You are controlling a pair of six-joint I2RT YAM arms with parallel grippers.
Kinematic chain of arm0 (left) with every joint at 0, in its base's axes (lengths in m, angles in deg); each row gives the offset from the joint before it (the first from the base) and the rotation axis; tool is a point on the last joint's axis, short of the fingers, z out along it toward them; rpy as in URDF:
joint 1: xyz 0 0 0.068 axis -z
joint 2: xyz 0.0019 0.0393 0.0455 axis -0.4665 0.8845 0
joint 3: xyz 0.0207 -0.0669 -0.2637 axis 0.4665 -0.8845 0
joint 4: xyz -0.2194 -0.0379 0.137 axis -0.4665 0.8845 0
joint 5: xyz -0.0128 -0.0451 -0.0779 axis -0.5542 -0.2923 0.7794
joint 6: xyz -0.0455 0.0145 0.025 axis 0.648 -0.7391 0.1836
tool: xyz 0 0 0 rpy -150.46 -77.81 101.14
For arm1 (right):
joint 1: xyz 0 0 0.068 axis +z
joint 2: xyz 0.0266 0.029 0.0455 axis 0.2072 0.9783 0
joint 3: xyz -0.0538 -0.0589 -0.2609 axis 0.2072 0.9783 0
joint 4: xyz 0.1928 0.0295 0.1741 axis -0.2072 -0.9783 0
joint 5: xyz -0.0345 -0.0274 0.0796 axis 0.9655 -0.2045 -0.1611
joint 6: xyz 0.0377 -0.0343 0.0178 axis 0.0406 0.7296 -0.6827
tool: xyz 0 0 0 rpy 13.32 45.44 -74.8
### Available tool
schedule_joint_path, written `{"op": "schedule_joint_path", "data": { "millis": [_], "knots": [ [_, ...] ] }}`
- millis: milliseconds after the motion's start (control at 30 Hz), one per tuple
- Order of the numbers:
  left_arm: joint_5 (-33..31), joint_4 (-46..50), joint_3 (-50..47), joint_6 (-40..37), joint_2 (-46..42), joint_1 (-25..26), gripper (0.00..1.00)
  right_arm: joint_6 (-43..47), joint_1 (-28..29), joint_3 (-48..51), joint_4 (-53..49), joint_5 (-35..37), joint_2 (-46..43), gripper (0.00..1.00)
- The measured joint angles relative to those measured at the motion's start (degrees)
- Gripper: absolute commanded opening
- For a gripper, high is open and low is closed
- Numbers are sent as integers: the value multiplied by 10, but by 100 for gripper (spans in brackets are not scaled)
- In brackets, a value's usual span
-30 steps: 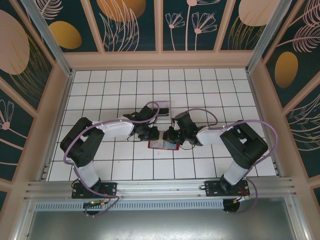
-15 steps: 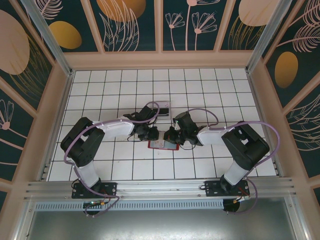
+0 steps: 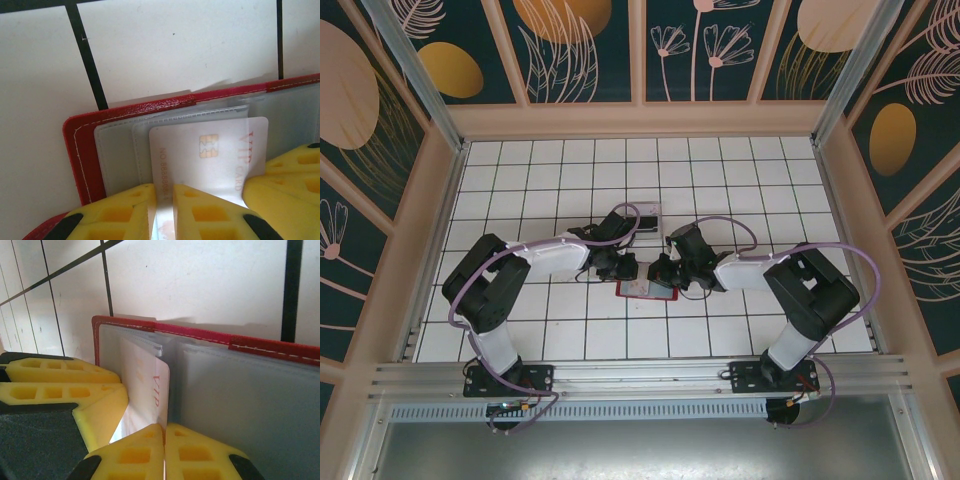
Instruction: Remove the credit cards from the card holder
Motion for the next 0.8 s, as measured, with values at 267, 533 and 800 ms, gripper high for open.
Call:
{"op": "schedule_joint_path", "data": {
  "millis": [267, 533, 800],
  "knots": [
    [-2, 4, 2, 0, 0, 0, 20, 0, 0, 1, 0, 1, -4, 5],
    [-4, 5, 2, 0, 0, 1, 19, 0, -1, 4, -1, 6, -4, 6],
    [-8, 9, 4, 0, 1, 1, 19, 0, -6, 4, -23, 21, -4, 6]
  ]
}}
